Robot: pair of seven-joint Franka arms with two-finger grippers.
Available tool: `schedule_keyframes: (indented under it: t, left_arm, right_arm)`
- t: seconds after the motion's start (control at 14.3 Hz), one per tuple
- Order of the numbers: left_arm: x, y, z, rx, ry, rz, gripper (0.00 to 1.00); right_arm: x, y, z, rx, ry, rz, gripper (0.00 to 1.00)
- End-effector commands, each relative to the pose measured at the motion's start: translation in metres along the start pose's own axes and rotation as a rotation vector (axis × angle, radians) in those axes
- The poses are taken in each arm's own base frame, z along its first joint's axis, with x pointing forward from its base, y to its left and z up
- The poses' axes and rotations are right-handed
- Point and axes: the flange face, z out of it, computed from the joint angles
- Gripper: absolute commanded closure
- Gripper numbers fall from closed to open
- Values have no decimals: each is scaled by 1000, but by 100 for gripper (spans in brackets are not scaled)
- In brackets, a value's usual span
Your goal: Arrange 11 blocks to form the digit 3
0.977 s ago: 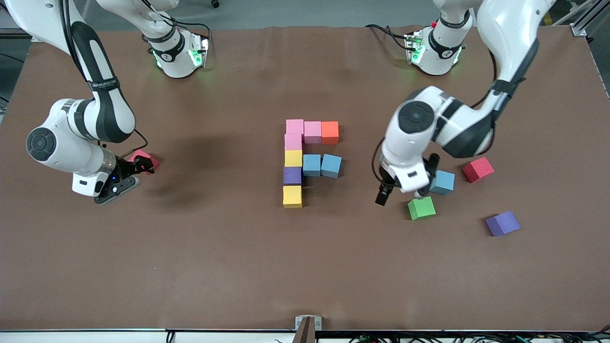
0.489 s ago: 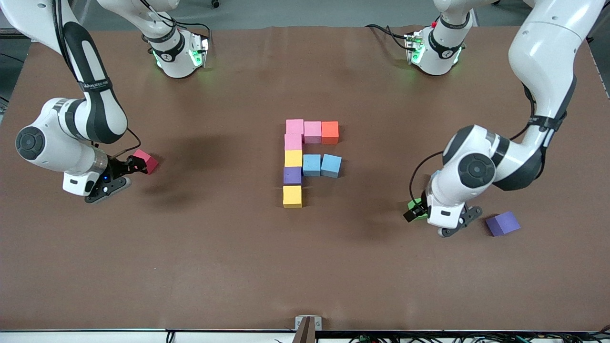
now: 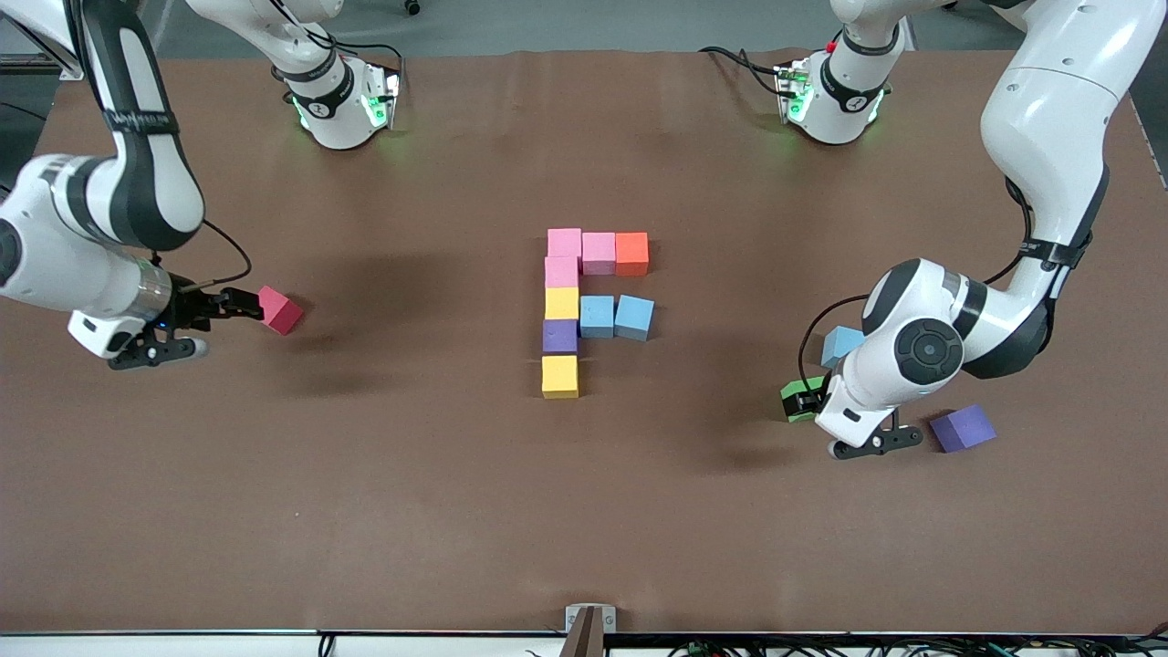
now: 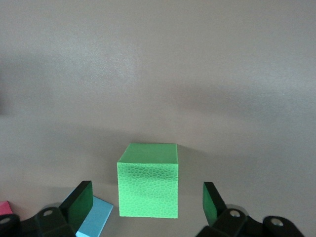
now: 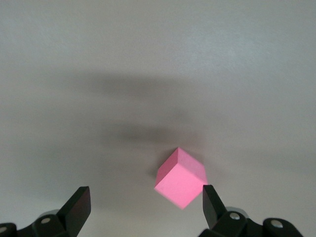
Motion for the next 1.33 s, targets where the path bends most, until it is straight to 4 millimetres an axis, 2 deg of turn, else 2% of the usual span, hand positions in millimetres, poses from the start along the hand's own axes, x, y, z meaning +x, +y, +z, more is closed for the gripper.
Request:
schedule_keyframes:
  t: [0.0, 0.28, 0.49, 0.7, 0.84, 1.05, 1.19, 1.26]
  left_arm:
    - [2, -2, 10, -7, -15, 18, 2]
    - [5, -7, 27, -14, -23, 9, 2]
    - [6, -8, 39, -24, -23, 5, 2]
    - [7, -7, 51, -39, -24, -6, 4]
    - [6, -7, 61, -38, -34, -28, 14]
    - [6, -1, 59, -47, -32, -123, 40]
    - [0, 18, 55, -52, -32, -175, 57]
    - [-5, 31, 54, -51, -32, -217, 62]
  right_arm:
    - [-23, -11, -38, -2, 29, 97, 0]
    - [-38, -17, -79, -4, 69, 119, 0]
    - [-39, -24, -128, -6, 49, 160, 0]
    - [-44, -44, -181, -54, 42, 194, 0]
    - [-49, -47, -214, -66, 59, 202, 0]
    - [-51, -50, -247, -62, 123, 202, 0]
    - [-51, -49, -261, -56, 159, 206, 0]
    - [-51, -50, -268, -58, 173, 203, 0]
